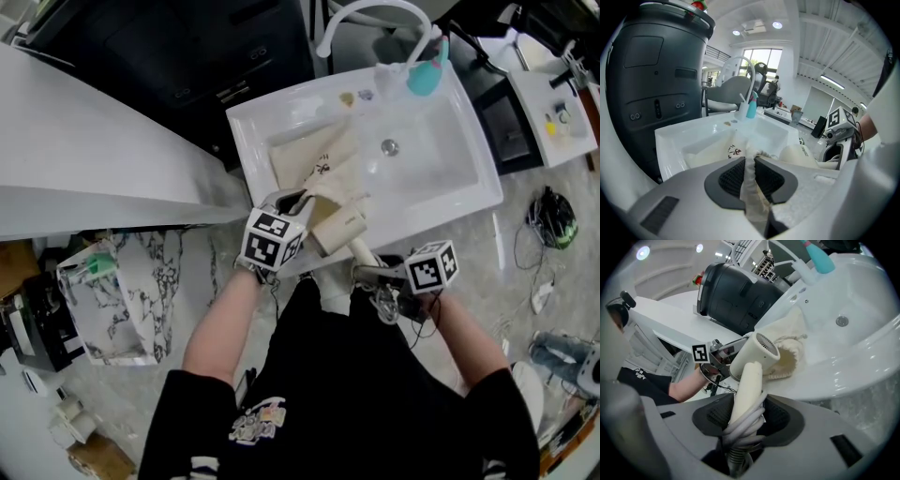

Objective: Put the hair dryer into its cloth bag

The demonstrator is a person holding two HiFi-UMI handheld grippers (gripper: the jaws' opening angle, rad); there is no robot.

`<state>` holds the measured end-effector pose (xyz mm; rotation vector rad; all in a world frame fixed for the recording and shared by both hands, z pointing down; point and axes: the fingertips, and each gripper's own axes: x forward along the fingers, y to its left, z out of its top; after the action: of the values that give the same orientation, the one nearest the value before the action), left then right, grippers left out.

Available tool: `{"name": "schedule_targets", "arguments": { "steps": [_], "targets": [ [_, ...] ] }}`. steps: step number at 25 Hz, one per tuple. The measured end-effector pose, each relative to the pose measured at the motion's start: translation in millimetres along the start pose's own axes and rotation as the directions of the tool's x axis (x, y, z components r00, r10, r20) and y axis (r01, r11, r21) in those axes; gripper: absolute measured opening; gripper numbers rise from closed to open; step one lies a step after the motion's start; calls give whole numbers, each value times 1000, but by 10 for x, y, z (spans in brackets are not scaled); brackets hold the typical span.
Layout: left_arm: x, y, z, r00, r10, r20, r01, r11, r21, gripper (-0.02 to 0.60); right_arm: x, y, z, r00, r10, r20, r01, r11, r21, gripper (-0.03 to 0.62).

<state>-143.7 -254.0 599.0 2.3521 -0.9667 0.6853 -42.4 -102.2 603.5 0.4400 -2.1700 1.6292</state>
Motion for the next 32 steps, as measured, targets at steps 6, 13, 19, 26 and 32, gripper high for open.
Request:
{"name": "schedule_targets", "arguments": {
  "steps": [6, 13, 19, 26, 32],
  "targets": [
    [7, -2, 14, 1000, -2, -1, 3, 1000, 28, 52, 198, 34, -134, 995, 19, -100, -18, 1000, 14, 193],
    [-16, -49, -12, 1000, -22, -7, 22, 998, 66, 54, 177, -106, 64, 998, 34, -46, -27, 990, 139, 195],
    [-23, -134, -19, 999, -49, -15, 50, 995, 82, 54, 252, -211, 294, 1000, -11, -1, 11, 974, 226, 195],
    [-12, -160, -38, 998, -51, -23, 53, 994, 93, 54, 459, -310, 628, 996, -82, 40, 69, 963, 262, 195],
    [-52, -121, -6, 999, -48, -12, 48, 995, 82, 54, 581, -379, 748, 992, -122, 37, 108, 960, 258, 195]
  ]
}}
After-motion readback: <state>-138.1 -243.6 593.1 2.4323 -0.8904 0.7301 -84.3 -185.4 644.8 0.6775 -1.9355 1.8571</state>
